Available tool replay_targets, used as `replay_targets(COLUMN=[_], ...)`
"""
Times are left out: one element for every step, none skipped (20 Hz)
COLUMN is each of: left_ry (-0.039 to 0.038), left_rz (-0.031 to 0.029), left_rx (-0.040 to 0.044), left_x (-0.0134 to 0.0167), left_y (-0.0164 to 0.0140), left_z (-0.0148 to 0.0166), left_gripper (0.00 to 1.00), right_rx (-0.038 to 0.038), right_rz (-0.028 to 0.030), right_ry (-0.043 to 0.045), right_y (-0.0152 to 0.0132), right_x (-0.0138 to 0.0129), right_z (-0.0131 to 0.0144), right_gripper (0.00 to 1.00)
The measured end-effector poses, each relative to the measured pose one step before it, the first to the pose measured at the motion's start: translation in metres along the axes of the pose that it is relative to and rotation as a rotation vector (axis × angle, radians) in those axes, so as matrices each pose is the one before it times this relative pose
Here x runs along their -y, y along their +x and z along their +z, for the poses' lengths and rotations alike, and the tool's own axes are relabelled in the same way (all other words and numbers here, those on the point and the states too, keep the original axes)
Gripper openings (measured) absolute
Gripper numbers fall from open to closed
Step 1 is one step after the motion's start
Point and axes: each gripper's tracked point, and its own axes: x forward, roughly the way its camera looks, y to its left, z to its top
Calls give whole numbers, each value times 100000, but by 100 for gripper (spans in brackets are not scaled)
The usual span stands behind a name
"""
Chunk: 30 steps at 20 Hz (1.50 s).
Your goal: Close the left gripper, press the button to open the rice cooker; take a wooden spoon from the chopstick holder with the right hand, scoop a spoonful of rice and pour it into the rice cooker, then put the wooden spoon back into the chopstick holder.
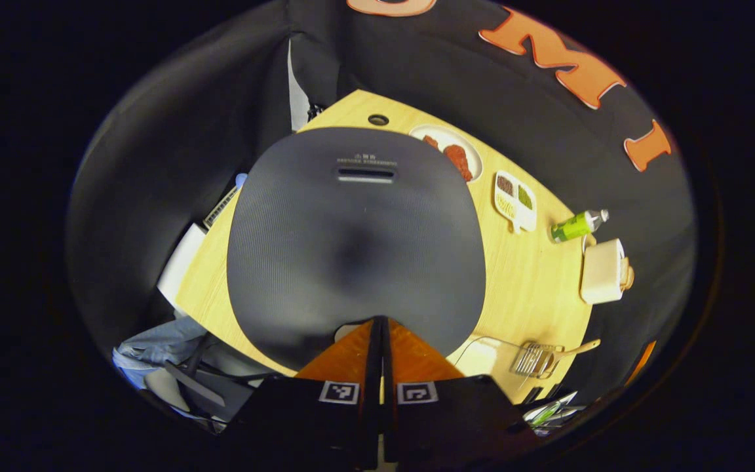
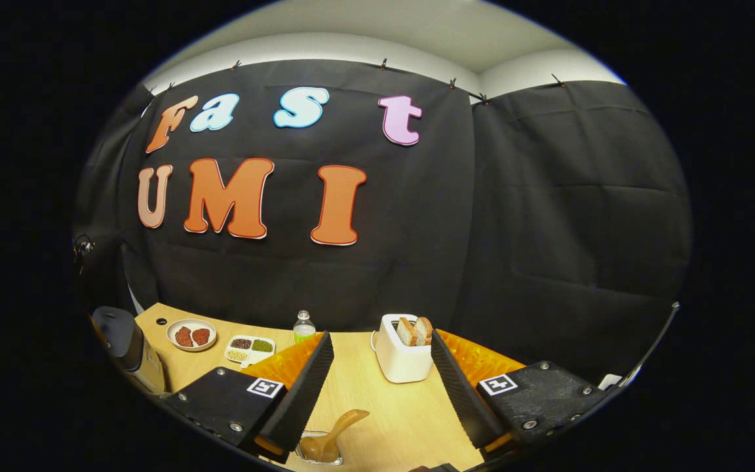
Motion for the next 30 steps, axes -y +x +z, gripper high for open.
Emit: replay_targets(left_ry=[-1206,233,20,301,619,621,1342,498,870,874,1196,1662,2710,2659,2086,489,-847,-1469,-2125,-1663,-283,581,809,2159,3983,5073,4261,2673,1081,272], left_rz=[-55,-422,311,-794,-603,-292,201,294,478,334,389,365,674,781,1130,877,813,580,170,-69,628,-1496,-240,1152,1753,2106,2726,941,642,988], left_rx=[117,536,279,1555,1384,2489,1581,4678,3167,4986,4751,5218,5739,4939,4854,4454,3305,2106,1843,1956,2092,2130,2003,2517,4097,5591,6587,4671,2500,1682], left_x=[312,41,-200,-49,50,1,0,-17,131,132,157,267,87,56,31,105,209,309,106,-43,-59,318,339,0,-152,-130,-147,350,505,355], left_y=[-206,138,-350,-34,-267,-323,-284,-400,-455,-823,-713,-648,-693,-587,-446,-380,-188,-243,-176,-132,-190,-252,-441,-169,-450,-543,-579,-584,-985,-735], left_z=[-126,25,-72,18,200,90,90,466,82,642,819,573,1097,966,1032,847,887,300,348,110,393,237,438,494,851,1097,1341,1116,767,128], left_gripper=[7,4,7,7,6,6,6,6,6,6,6,6,6,6,6,6,6,7,7,7,5,7,18,29,33,39,46,53,63,73], right_rx=[-717,-851,-787,-940,-981,-1170,-1096,-1330,-1929,-2506,-1758,-2122,-2531,-2485,-1903,-1733,-1606,-1889,-1823,-1705,-1967,-1880,-2190,-2274,-1814,-1736,-1630,-1604,-1713,-1987], right_rz=[527,629,466,280,321,249,245,290,-65,-364,453,854,918,754,514,407,19,525,719,649,669,670,569,920,668,602,659,779,932,1170], right_ry=[803,614,398,351,480,529,669,602,429,279,1071,1482,1632,1535,1575,1547,1351,951,753,519,379,415,511,454,507,389,521,580,649,563], right_y=[28,50,140,35,142,240,195,218,274,328,328,74,178,325,388,355,396,330,268,243,307,166,311,290,276,356,366,299,421,384], right_x=[-222,-236,-117,-44,57,37,-5,67,76,270,8,-93,-81,97,89,17,82,72,-11,-58,-23,102,25,39,42,34,42,63,-97,-90], right_z=[-148,-303,-220,-242,-219,-322,-173,-485,-470,-782,-594,-608,-611,-773,-548,-548,-436,-740,-671,-736,-643,-658,-648,-734,-548,-619,-520,-548,-472,-553], right_gripper=[93,93,93,93,93,93,93,93,93,93,93,93,93,93,93,93,93,93,93,93,93,93,93,93,93,93,93,93,93,93])
